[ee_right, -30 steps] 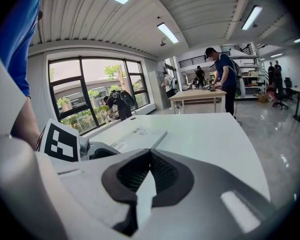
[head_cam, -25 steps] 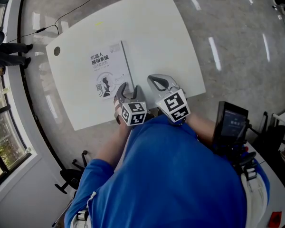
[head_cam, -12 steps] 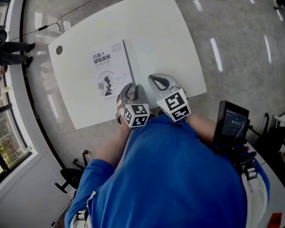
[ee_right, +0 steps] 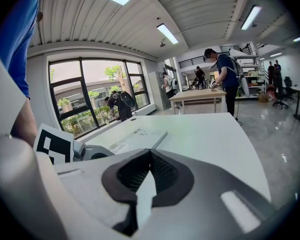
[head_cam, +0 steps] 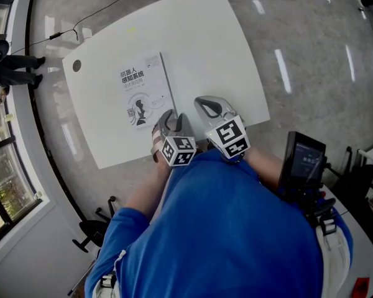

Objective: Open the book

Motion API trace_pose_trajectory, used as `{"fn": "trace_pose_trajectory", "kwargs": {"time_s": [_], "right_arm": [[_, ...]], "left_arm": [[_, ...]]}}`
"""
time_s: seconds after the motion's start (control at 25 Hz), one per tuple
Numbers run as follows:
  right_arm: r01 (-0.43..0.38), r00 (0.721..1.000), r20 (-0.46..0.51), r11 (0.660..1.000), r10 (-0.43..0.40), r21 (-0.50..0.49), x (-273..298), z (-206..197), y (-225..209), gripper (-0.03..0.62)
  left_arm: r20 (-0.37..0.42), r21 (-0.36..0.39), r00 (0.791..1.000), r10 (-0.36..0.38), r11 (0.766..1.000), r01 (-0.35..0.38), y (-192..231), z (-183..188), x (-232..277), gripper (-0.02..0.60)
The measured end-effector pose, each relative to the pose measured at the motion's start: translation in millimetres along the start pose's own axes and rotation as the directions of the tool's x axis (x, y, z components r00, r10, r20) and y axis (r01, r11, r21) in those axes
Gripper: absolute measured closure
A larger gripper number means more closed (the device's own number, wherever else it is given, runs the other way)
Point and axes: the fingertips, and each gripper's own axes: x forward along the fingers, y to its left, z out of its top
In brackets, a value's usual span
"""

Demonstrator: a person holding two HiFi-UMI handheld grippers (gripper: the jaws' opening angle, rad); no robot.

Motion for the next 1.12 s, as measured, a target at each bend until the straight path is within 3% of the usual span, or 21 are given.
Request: {"fn": "trace_pose_trajectory", "kwargs": {"time_s": [0.52, 1.12], "right_arm": [[-0.012, 1.000, -0.003, 1.000, 0.012, -0.005, 2.3, 1.7, 3.1, 0.591], [-0.014, 1.000, -0.001, 1.000, 0.014, -0.002, 2.1, 0.7, 2.9, 0.591]], "left_arm": [[0.019, 0.009, 1.000, 0.023, 1.000, -0.023, 3.5, -0.9, -7.5, 0.451], [0.031, -0.027, 0.999, -0.013, 1.000, 0.014, 1.8, 0.6, -9.9, 0.504]]}}
